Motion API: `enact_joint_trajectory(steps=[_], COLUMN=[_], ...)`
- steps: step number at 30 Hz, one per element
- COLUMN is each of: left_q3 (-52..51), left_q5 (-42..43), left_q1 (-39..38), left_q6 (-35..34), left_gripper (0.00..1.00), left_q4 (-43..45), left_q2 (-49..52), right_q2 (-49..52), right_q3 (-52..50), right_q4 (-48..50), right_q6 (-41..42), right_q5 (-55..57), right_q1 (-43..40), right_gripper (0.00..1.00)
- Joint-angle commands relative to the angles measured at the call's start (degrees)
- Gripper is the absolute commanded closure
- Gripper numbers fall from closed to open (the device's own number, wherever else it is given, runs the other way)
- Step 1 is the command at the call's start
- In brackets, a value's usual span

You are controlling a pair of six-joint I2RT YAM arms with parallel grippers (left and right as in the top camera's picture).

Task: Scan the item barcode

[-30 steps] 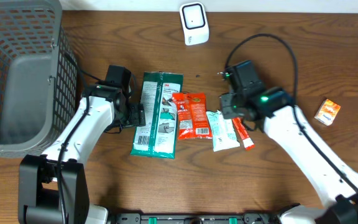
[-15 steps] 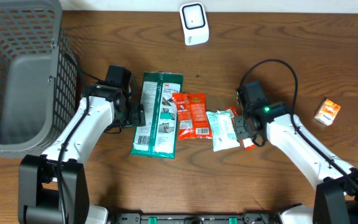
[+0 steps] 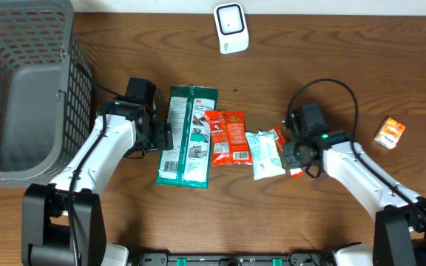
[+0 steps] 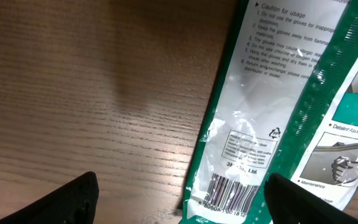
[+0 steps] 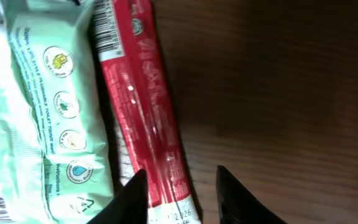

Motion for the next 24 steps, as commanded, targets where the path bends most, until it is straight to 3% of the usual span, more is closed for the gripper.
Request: enact_joint_trajectory(steps=[1, 7, 12, 24], left_q3=[0.24, 0.24, 0.24, 0.24], left_q5=[-0.50, -0.48, -0.50, -0.48], left_q1=[0.02, 0.02, 0.02, 0.02], left_q6=[-0.17, -0.15, -0.15, -0.17], left_gripper=[0.14, 0.14, 0.14, 0.14], left_q4=[-0.15, -0.15, -0.15, -0.15], left_q2=[-0.07, -0.07, -0.07, -0.07], right_q2=[0.13, 0.13, 0.13, 0.13], right_q3=[-0.26, -0.42, -0.44, -1.55], right_q4=[0.09, 0.17, 0.68, 1.55], right_q6=[-3.98, -5.55, -5.51, -5.49], right_q5=[-9.38, -11.32, -11.30, -11.32], right_q1=[-3.78, -4.61, -4.61, -4.61], right_gripper=[0.71, 0.71, 0.80, 0.77])
